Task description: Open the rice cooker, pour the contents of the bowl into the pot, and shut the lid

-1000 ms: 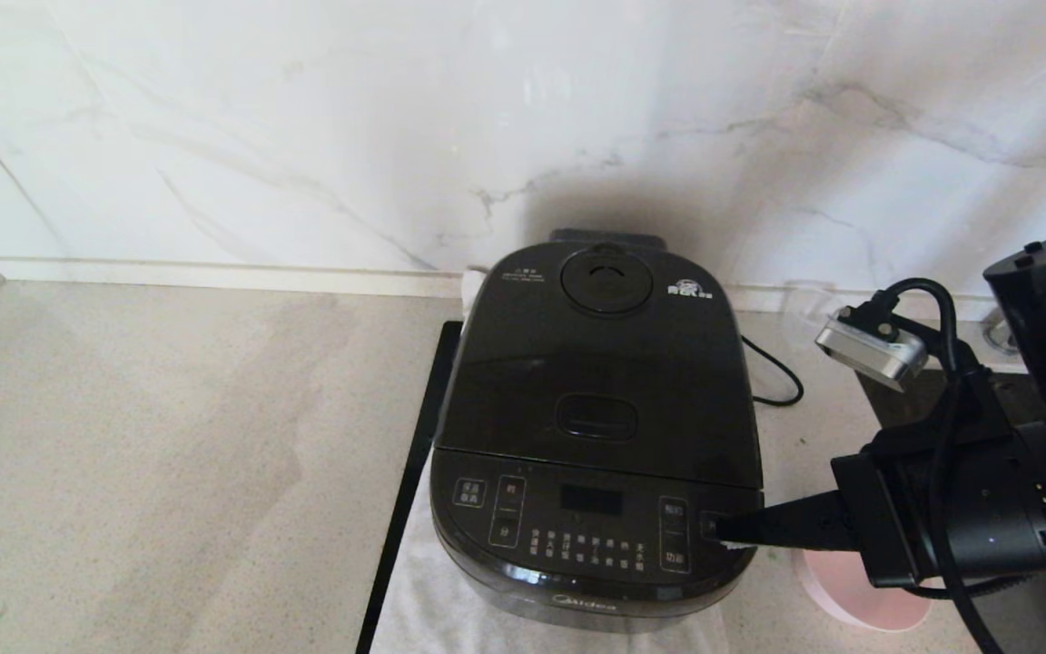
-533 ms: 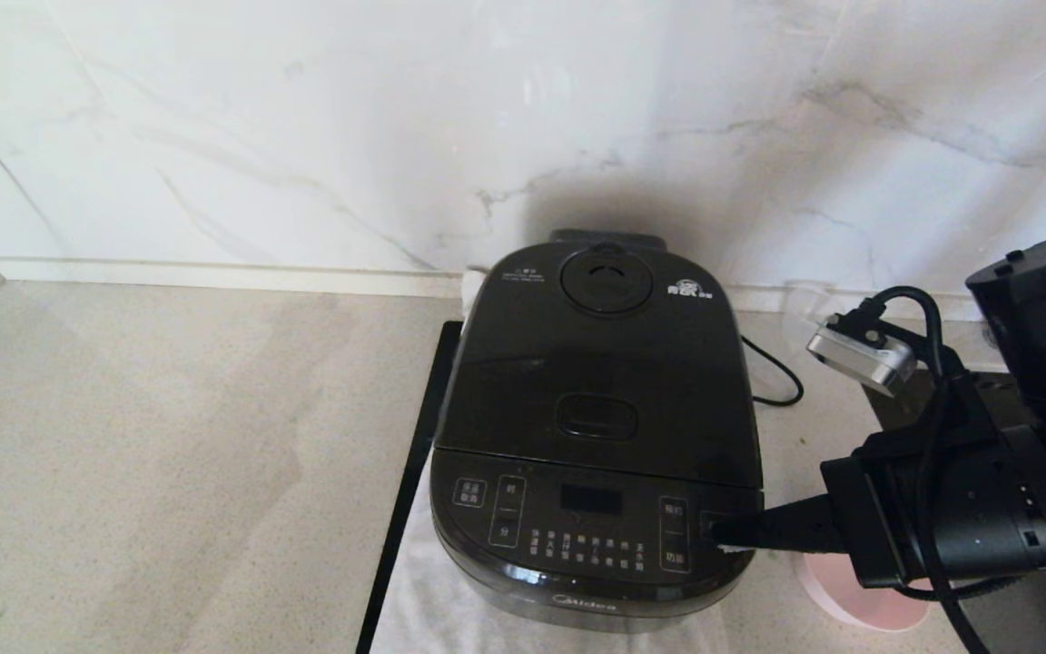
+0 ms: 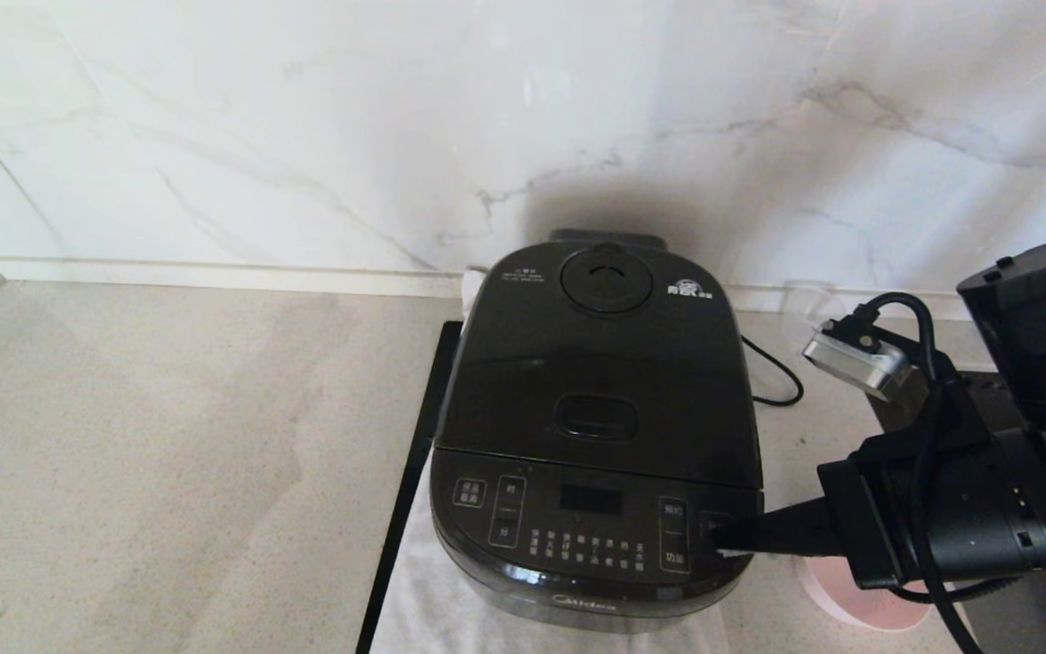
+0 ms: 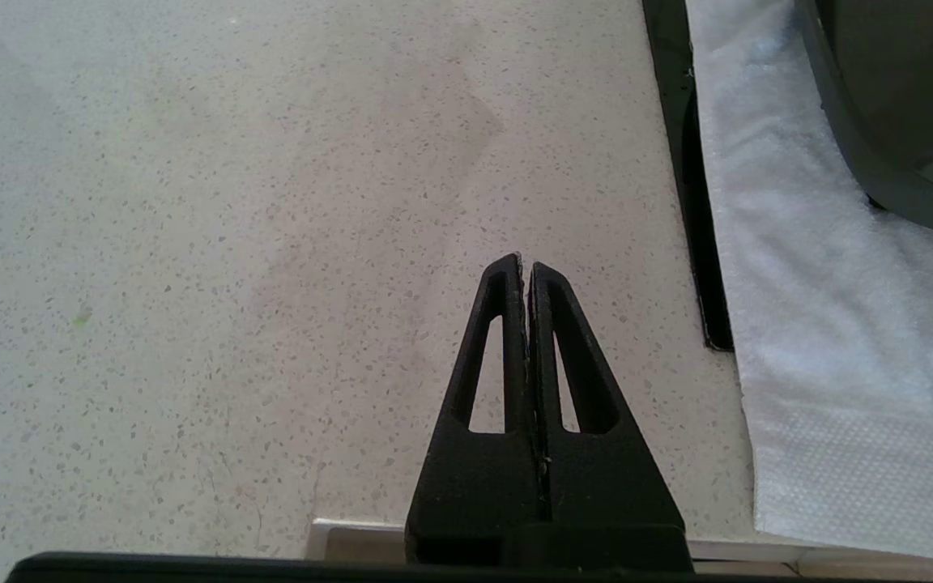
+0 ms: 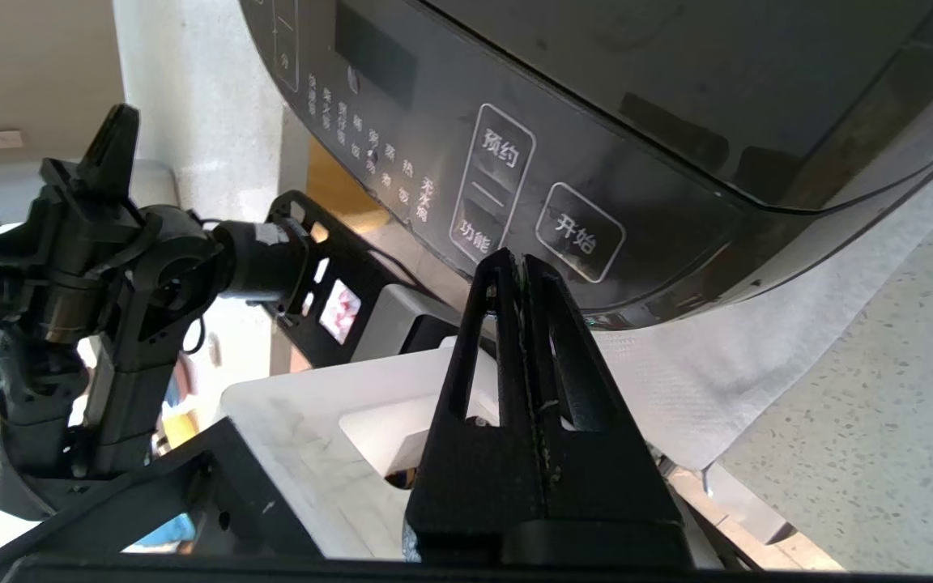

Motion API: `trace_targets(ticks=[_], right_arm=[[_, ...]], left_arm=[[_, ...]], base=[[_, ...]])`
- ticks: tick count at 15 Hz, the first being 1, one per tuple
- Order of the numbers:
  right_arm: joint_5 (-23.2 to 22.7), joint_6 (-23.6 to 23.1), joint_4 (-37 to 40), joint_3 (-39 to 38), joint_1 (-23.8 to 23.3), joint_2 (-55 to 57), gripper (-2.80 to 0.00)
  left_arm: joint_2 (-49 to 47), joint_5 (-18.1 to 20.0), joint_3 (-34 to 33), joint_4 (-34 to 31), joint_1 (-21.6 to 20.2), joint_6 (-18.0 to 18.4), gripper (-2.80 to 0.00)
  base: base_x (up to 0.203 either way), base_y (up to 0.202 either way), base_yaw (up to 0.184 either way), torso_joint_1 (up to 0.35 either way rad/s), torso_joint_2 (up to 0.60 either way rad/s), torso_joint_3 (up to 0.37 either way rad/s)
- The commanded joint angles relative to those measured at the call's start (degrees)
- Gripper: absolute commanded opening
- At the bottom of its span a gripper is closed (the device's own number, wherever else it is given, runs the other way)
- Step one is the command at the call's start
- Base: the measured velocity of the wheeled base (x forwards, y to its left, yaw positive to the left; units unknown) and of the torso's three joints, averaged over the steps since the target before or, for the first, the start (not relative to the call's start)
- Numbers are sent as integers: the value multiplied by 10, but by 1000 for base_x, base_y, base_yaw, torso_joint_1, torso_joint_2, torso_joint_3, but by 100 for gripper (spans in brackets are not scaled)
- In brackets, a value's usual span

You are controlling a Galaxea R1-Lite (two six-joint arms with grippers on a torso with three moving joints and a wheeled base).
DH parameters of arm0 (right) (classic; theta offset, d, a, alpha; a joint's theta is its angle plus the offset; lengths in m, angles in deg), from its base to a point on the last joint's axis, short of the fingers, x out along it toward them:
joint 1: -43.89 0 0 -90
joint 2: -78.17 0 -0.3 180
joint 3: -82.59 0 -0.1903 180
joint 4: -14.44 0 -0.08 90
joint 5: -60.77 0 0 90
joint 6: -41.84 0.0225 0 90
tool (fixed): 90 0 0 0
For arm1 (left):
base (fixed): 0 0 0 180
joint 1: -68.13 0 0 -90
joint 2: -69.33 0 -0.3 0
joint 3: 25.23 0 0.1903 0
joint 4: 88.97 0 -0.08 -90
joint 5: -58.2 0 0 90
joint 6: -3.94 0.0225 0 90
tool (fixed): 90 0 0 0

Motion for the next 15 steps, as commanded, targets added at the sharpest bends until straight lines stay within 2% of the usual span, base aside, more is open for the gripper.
trace_targets(ticks=[1, 15], right_arm=[[-4, 2, 1, -1, -2, 5, -280], [-14, 2, -33, -10, -27, 24, -280]], left_arm=[[1, 0, 0, 0, 0, 0, -280], [1, 0, 0, 0, 0, 0, -280]], base=[[0, 0, 0, 0, 0, 0], [0, 0, 0, 0, 0, 0]])
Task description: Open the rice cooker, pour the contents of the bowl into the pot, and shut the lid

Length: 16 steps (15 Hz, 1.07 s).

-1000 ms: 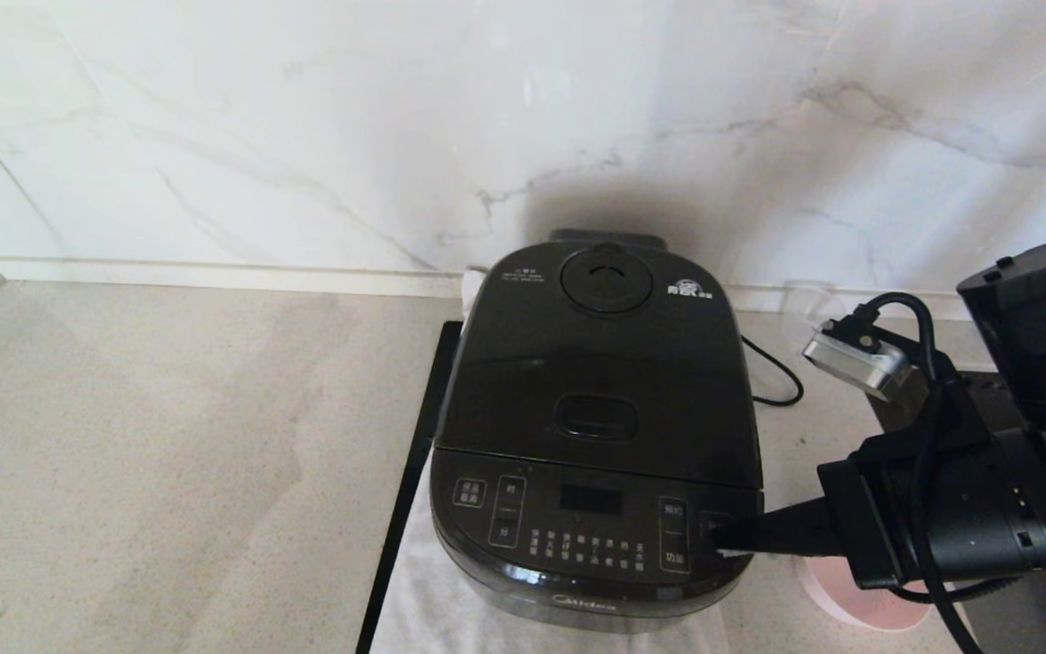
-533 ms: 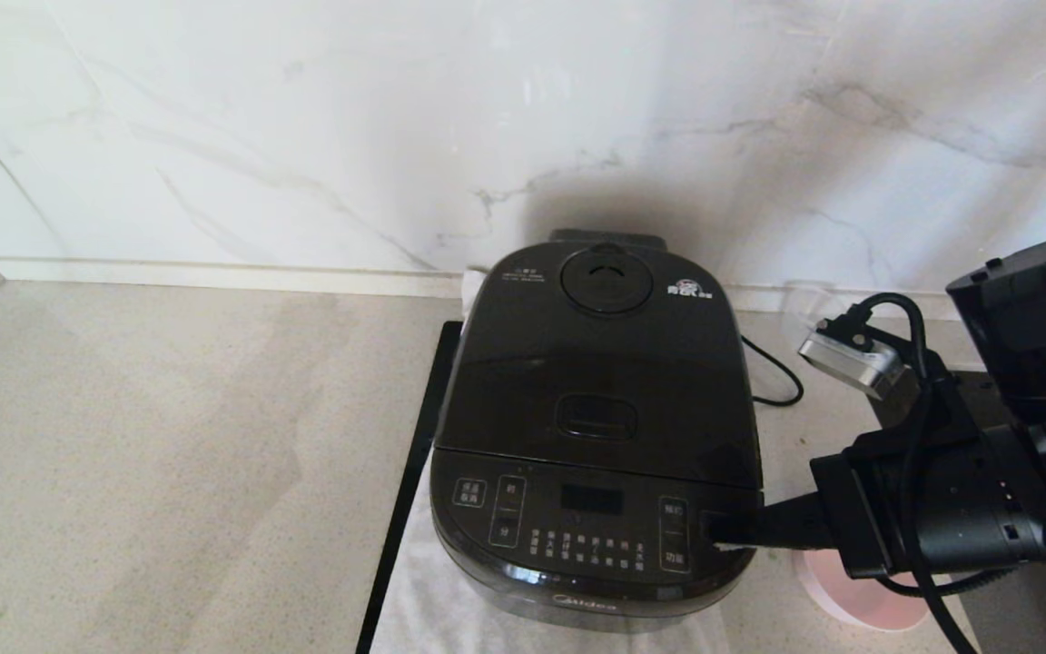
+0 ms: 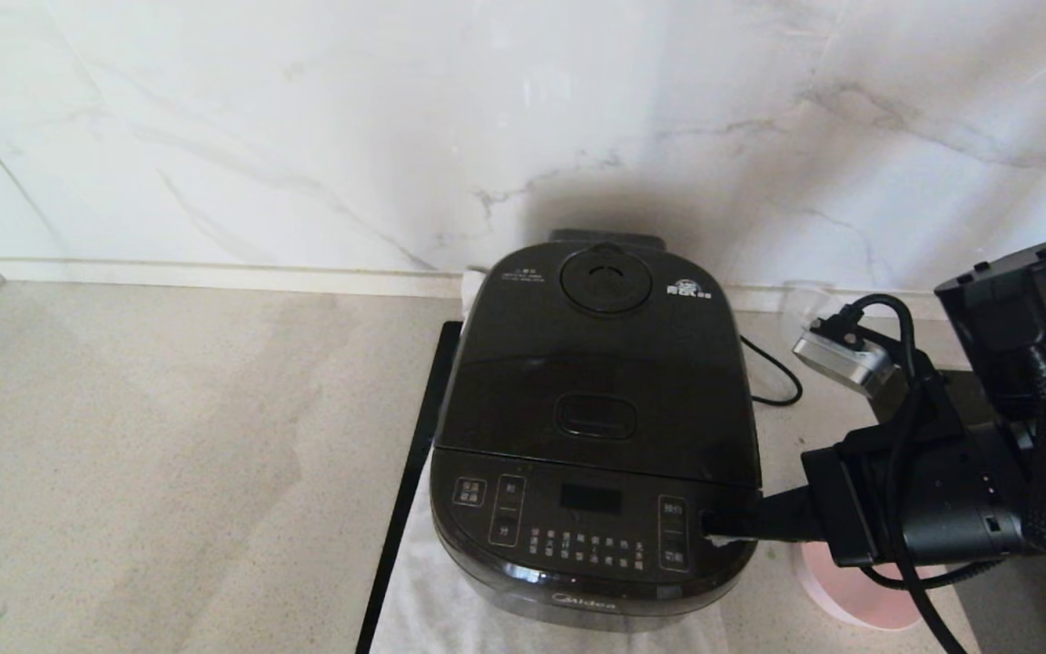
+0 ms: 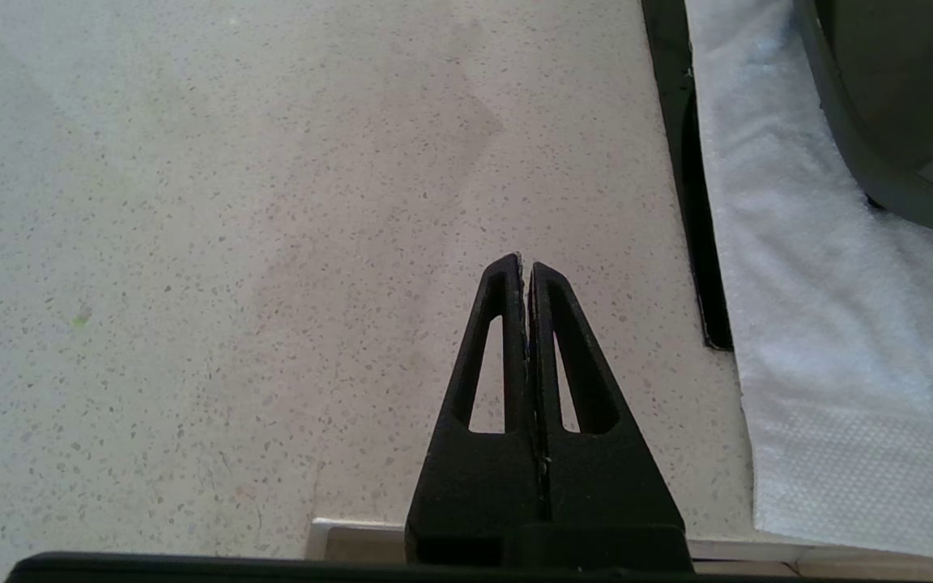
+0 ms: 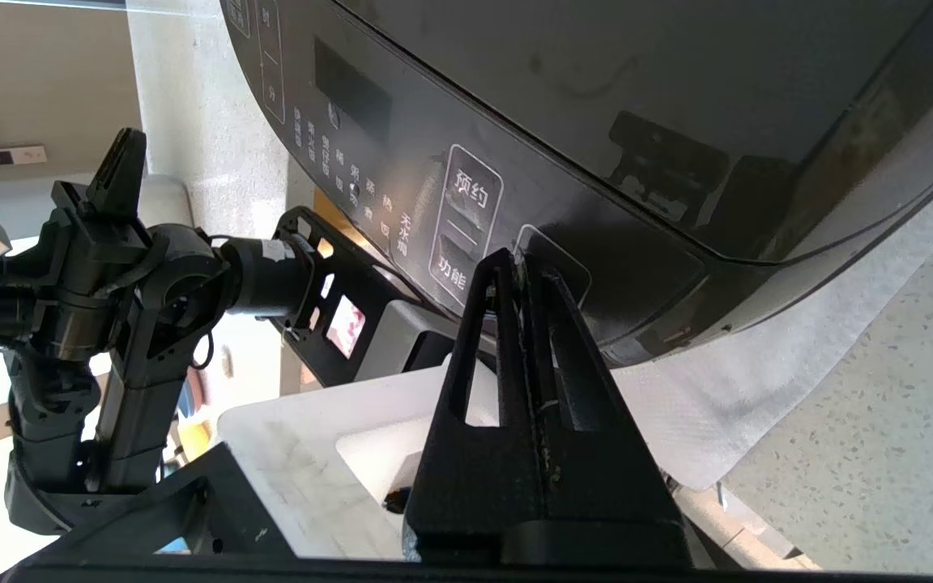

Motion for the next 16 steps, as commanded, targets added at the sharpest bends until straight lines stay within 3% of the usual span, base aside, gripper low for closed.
trace_targets(ticks=[1, 16], right_arm=[[0, 2, -4, 0, -1, 4, -280], [-19, 2, -16, -15, -19, 25, -280]], left_arm=[[1, 0, 0, 0, 0, 1, -280], [1, 0, 0, 0, 0, 1, -280]], base=[[0, 0, 0, 0, 0, 0], [0, 0, 0, 0, 0, 0]])
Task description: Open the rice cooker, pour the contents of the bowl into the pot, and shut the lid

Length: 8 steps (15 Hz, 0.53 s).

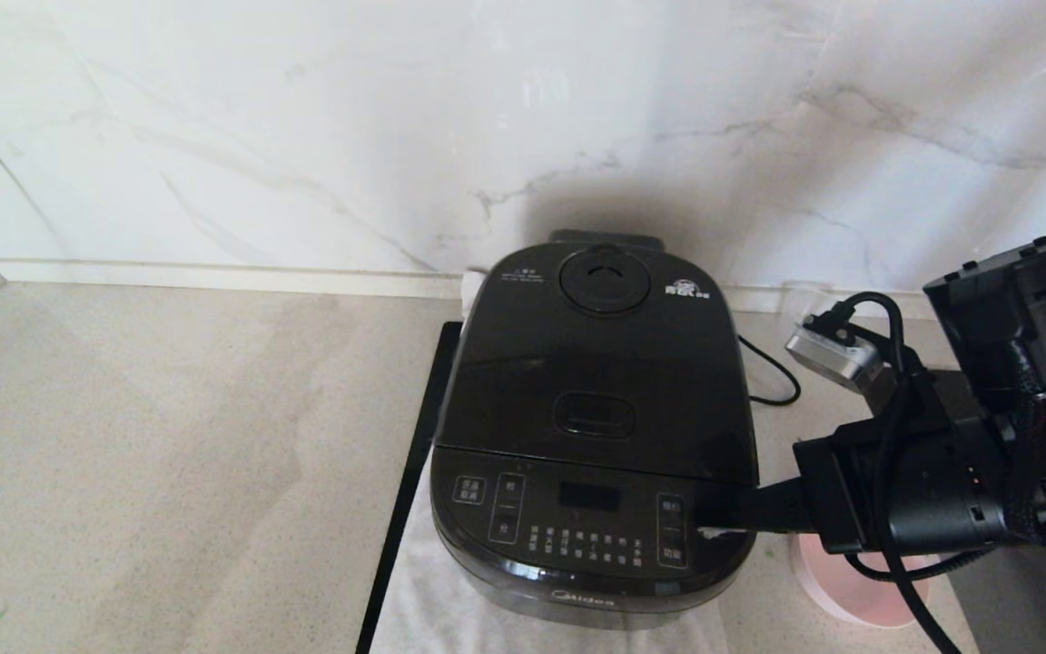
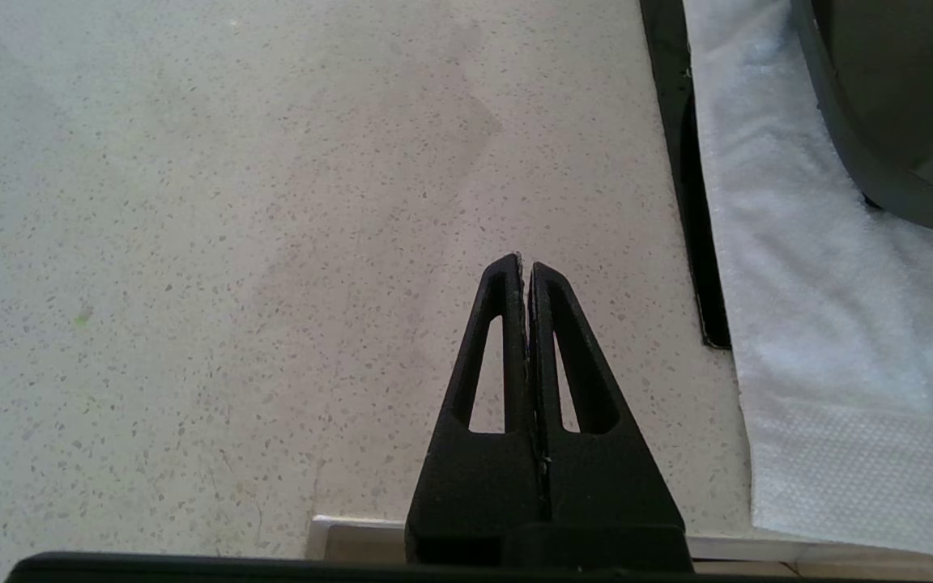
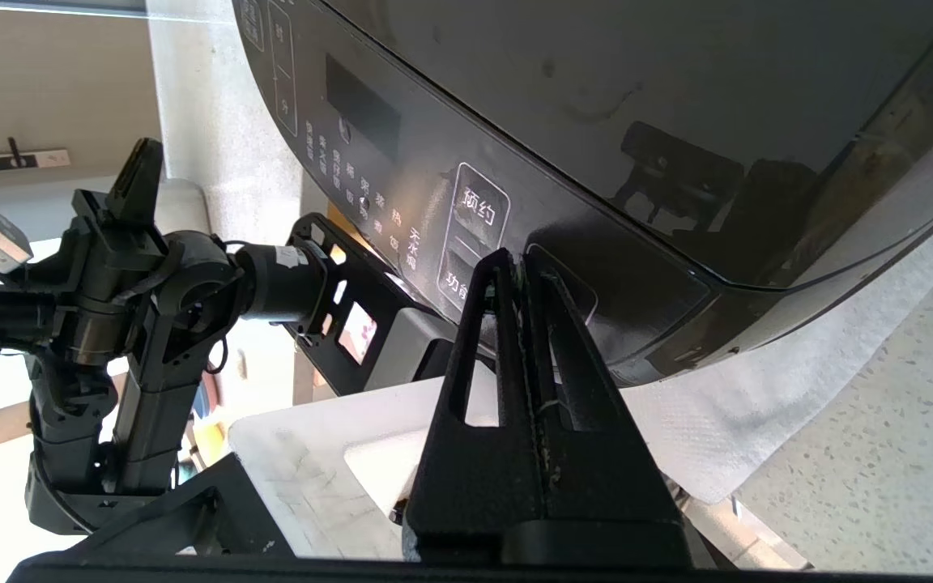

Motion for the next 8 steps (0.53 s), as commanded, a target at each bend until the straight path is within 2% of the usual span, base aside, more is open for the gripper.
trace_targets(ticks=[1, 8], right_arm=[[-1, 2, -11, -11, -3, 6, -280], [-1, 2, -16, -11, -5, 4, -280]], left_arm=[[1, 0, 0, 0, 0, 0, -280], [1, 0, 0, 0, 0, 0, -280]], base=[[0, 0, 0, 0, 0, 0], [0, 0, 0, 0, 0, 0]])
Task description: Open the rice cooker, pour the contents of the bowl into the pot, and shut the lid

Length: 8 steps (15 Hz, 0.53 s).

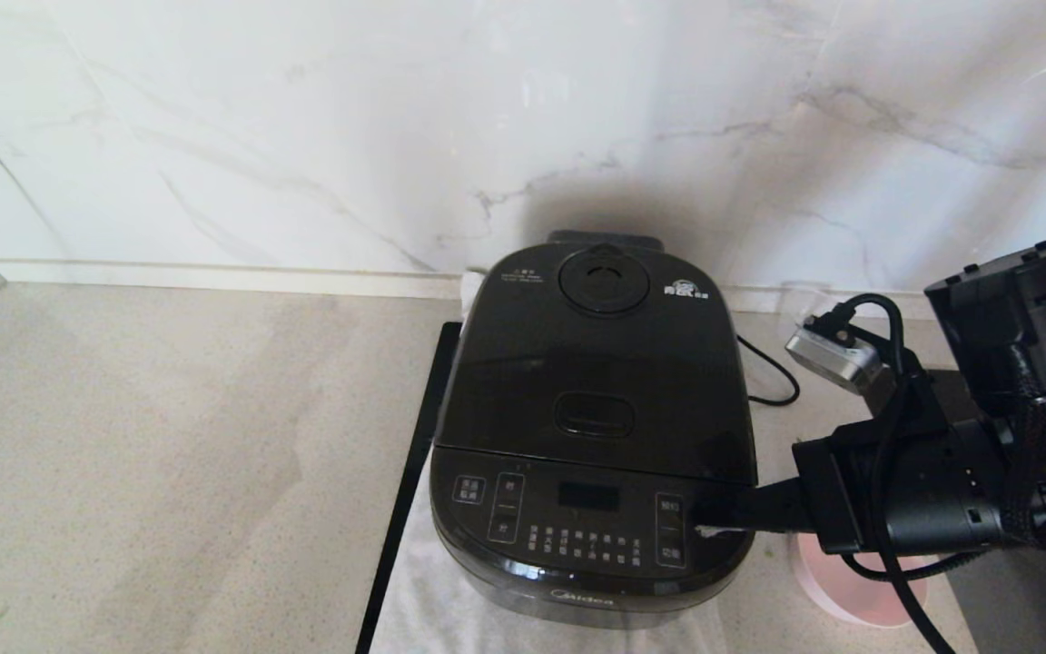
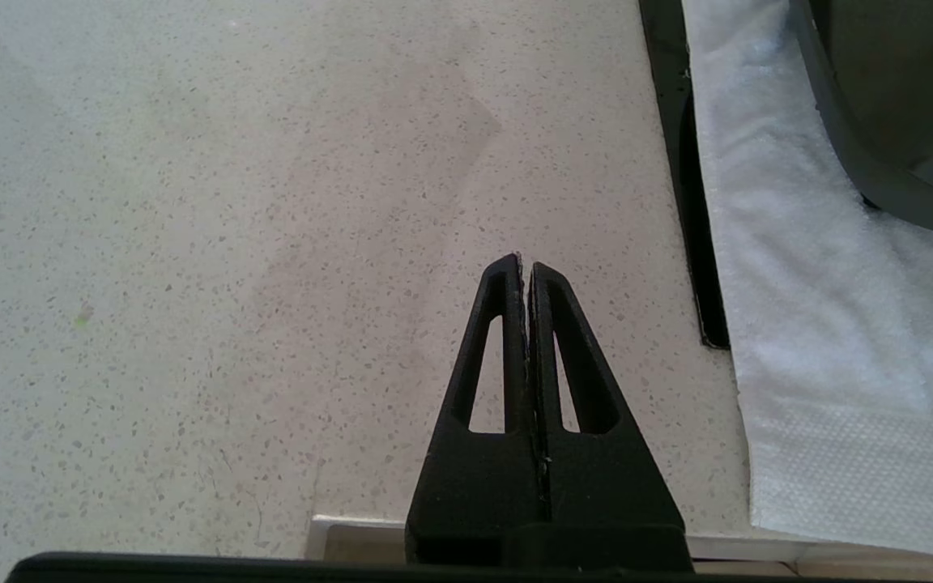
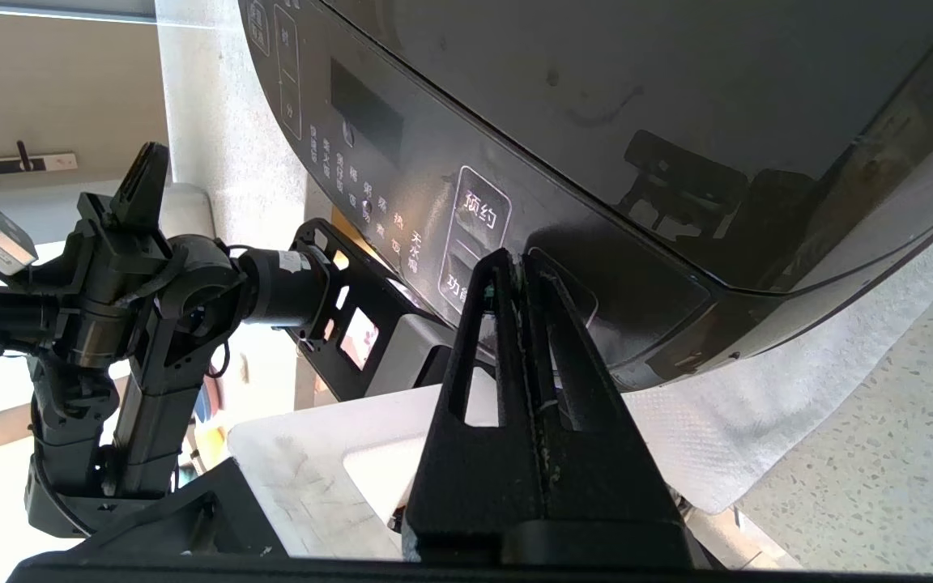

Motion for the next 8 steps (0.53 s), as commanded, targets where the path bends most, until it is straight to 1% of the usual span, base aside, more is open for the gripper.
trace_targets(ticks=[1, 6, 8], right_arm=[[0, 2, 1, 0, -1, 0, -280], [-2, 4, -3, 17, -1, -55, -280], [-17, 20, -27, 18, -1, -93, -280]], left_arm=[[1, 0, 0, 0, 0, 1, -280], [1, 0, 0, 0, 0, 0, -280], [1, 0, 0, 0, 0, 0, -280]], base=[[0, 0, 0, 0, 0, 0], [0, 0, 0, 0, 0, 0], [0, 0, 0, 0, 0, 0]])
